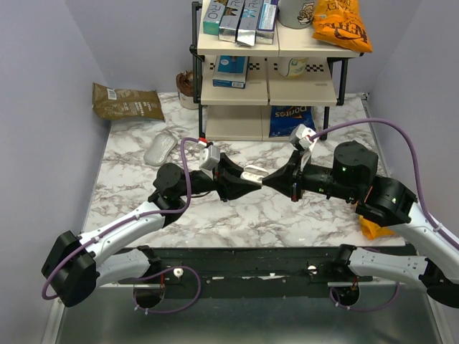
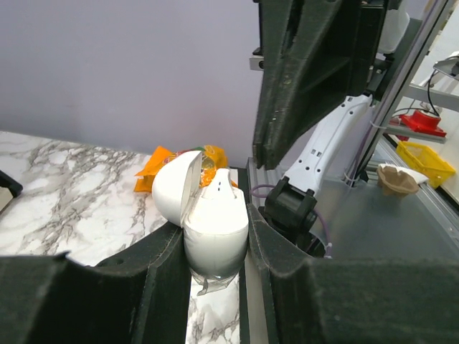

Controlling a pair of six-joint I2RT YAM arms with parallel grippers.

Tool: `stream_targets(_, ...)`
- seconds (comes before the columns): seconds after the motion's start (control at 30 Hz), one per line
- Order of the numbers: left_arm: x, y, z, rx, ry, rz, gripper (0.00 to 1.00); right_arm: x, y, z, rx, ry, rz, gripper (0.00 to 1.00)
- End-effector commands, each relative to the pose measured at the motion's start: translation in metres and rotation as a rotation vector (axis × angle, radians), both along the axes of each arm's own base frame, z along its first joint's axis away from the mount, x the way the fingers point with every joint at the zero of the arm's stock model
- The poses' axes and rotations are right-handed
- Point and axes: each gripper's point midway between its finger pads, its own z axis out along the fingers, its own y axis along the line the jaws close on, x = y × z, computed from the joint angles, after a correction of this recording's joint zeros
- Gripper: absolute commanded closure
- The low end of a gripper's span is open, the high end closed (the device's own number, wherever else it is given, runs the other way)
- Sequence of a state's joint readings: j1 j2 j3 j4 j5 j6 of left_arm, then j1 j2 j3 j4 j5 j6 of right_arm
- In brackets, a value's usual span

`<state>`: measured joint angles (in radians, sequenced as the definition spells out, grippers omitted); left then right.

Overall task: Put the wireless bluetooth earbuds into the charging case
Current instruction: Insert the right earbud into the right side groove of the charging case.

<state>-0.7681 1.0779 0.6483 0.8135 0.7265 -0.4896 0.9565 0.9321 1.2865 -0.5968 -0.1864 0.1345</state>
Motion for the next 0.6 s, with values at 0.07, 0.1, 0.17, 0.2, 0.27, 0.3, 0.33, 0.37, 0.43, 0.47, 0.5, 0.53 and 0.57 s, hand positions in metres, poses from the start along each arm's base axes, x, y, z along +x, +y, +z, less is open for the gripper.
stream_targets(0.07, 0.008, 0.001, 0.012, -0.03, -0.03, 0.051, 1.0, -0.007, 0.002, 0.008, 0.03, -0.002, 0.034, 0.99)
stream_targets(0.1, 0.008, 0.001, 0.012, -0.03, -0.032, 0.051, 1.0, -0.006, 0.001, 0.008, 0.031, -0.006, 0.022, 0.99)
stream_targets(0.17, 0.008, 0.001, 0.012, -0.031, -0.034, 0.051, 1.0, -0.003, -0.001, 0.009, 0.037, -0.009, 0.003, 0.89)
stream_targets(0.2, 0.007, 0.001, 0.013, -0.032, -0.036, 0.051, 1.0, -0.002, -0.001, 0.01, 0.041, -0.013, -0.006, 0.86)
stream_targets(0.27, 0.007, 0.002, 0.012, -0.033, -0.036, 0.05, 1.0, 0.0, -0.003, 0.014, 0.051, -0.02, -0.023, 0.75)
stream_targets(0.3, 0.005, 0.002, 0.012, -0.033, -0.04, 0.043, 1.0, 0.003, -0.004, 0.014, 0.05, -0.026, -0.039, 0.73)
stream_targets(0.33, 0.004, 0.002, 0.013, -0.037, -0.045, 0.038, 1.0, 0.005, -0.005, 0.014, 0.049, -0.026, -0.05, 0.71)
stream_targets(0.37, 0.003, 0.003, 0.013, -0.04, -0.047, 0.036, 1.0, 0.006, -0.005, 0.013, 0.043, -0.025, -0.059, 0.69)
stream_targets(0.43, 0.001, 0.003, 0.013, -0.04, -0.049, 0.025, 1.0, 0.008, -0.005, 0.011, 0.032, -0.024, -0.063, 0.69)
stream_targets(0.47, 0.0, 0.003, 0.013, -0.044, -0.054, 0.023, 1.0, 0.01, -0.002, 0.007, 0.02, -0.019, -0.065, 0.69)
stream_targets(0.5, 0.0, 0.003, 0.013, -0.045, -0.055, 0.022, 1.0, 0.011, -0.003, 0.007, 0.017, -0.02, -0.071, 0.69)
stream_targets(0.53, 0.0, 0.004, 0.014, -0.048, -0.055, 0.027, 1.0, 0.011, -0.002, 0.007, 0.022, -0.022, -0.068, 0.7)
stream_targets(0.57, 0.001, 0.004, 0.01, -0.038, -0.043, 0.034, 1.0, 0.009, -0.004, 0.009, 0.034, -0.029, -0.064, 0.71)
